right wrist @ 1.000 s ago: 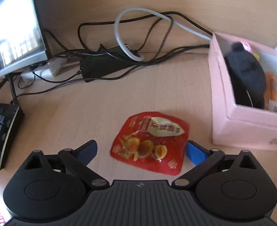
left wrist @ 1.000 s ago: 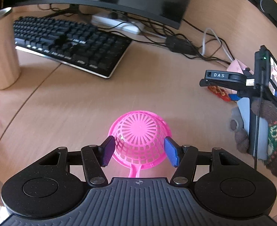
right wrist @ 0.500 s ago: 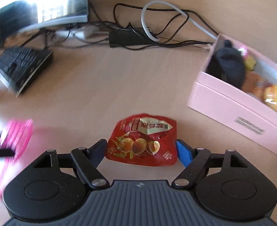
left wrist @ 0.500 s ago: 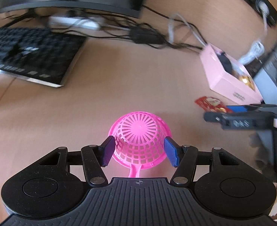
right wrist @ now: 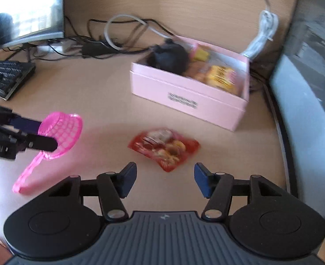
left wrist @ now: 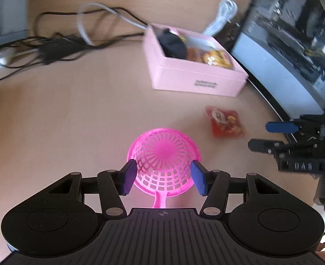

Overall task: Organize objects
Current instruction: 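Grasp the red snack packet with the right gripper while the left holds the strainer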

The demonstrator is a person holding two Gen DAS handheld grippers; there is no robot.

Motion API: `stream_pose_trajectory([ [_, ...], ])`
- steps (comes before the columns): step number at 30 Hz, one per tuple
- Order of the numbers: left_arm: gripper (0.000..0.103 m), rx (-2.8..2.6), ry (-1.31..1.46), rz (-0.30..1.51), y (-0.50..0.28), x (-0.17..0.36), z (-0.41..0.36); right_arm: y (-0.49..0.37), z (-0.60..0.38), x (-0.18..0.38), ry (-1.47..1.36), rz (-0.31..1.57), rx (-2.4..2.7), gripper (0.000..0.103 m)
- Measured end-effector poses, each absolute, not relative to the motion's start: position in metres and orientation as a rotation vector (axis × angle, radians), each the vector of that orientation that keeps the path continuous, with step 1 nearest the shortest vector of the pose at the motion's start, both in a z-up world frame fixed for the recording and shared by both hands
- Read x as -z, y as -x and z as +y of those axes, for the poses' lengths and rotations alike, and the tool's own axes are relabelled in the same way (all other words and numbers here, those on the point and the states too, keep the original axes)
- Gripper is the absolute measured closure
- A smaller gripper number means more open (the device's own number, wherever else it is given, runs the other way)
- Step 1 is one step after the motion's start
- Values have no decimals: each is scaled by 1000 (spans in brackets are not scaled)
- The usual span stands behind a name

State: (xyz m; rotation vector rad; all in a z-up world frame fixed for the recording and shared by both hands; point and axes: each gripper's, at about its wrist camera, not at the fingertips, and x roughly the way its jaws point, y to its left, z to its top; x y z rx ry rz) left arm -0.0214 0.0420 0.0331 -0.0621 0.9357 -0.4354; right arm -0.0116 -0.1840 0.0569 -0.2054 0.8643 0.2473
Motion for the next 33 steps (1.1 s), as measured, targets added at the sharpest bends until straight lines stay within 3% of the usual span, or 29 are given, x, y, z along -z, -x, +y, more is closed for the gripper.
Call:
stream_pose_trajectory([
  [1, 45, 445, 49, 944, 20, -31, 35, 16, -190, -54, 207, 859, -235, 20],
  [6, 44, 457, -48, 967, 20, -22, 14, 35, -196, -49, 202, 826, -216, 6],
  [13, 38, 451, -146, 933, 20, -14, 0, 42, -177, -51, 276, 784, -264, 0],
  [25, 40, 425, -95, 926, 30, -16, 11, -15, -160, -32, 405, 775, -348, 0],
  [30, 40, 400, -71, 932, 39, -17, 23, -52, -157, -20, 326, 854, -406, 1],
  [33, 40, 387, -62, 934, 42, -18, 29, -64, -158, -17, 244, 906, -412, 16],
])
